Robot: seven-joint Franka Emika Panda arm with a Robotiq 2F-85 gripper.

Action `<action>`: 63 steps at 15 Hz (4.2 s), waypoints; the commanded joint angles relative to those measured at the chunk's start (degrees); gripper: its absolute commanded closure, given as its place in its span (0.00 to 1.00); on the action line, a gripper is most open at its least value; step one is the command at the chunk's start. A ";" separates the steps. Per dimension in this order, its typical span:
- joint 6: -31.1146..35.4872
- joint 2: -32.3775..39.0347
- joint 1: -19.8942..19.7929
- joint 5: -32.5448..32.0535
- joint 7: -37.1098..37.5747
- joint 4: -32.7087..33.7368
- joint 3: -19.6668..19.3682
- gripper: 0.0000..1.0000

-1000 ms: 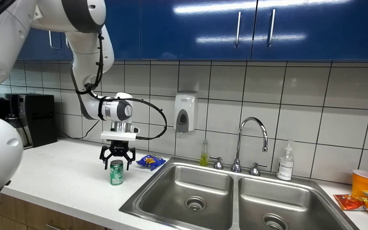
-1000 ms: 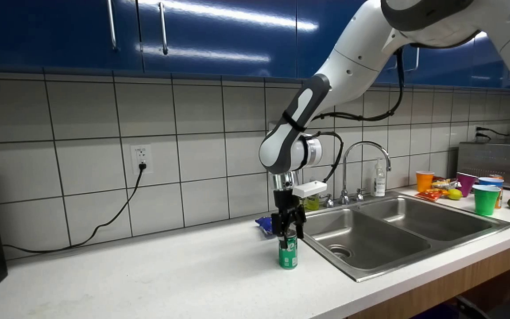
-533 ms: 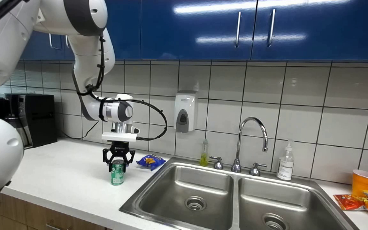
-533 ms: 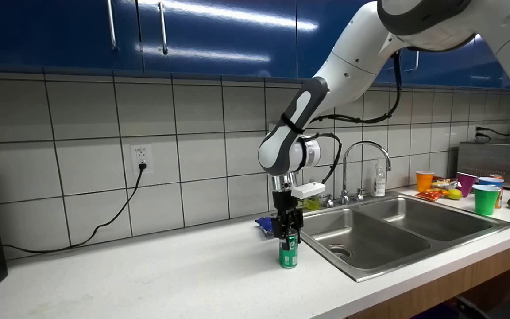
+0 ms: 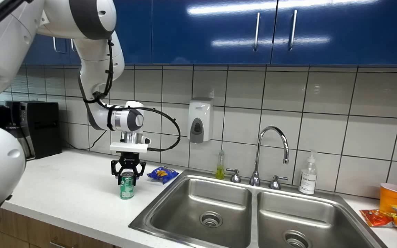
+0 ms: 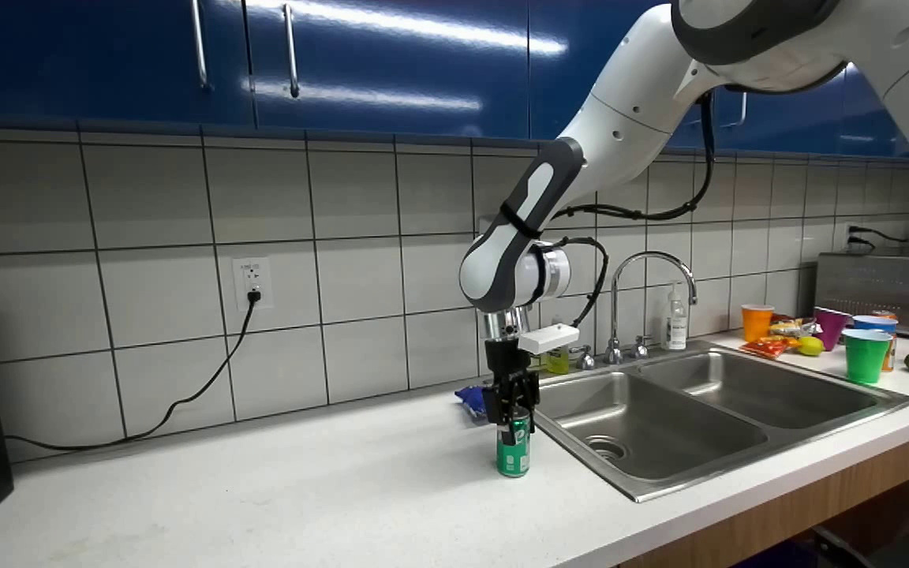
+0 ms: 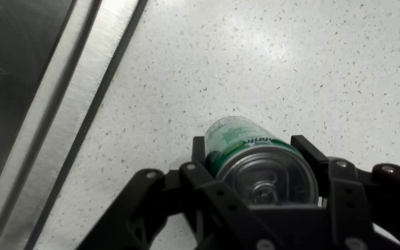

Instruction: Pick up the canned drink and put it in the sink

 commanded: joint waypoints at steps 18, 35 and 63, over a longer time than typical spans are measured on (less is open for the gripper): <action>-0.91 -1.15 -0.51 -0.79 0.20 2.71 0.60 0.62; -0.93 -5.32 -0.61 -0.14 0.29 0.51 0.90 0.62; -1.95 -25.00 -0.92 7.87 0.39 -18.43 0.13 0.62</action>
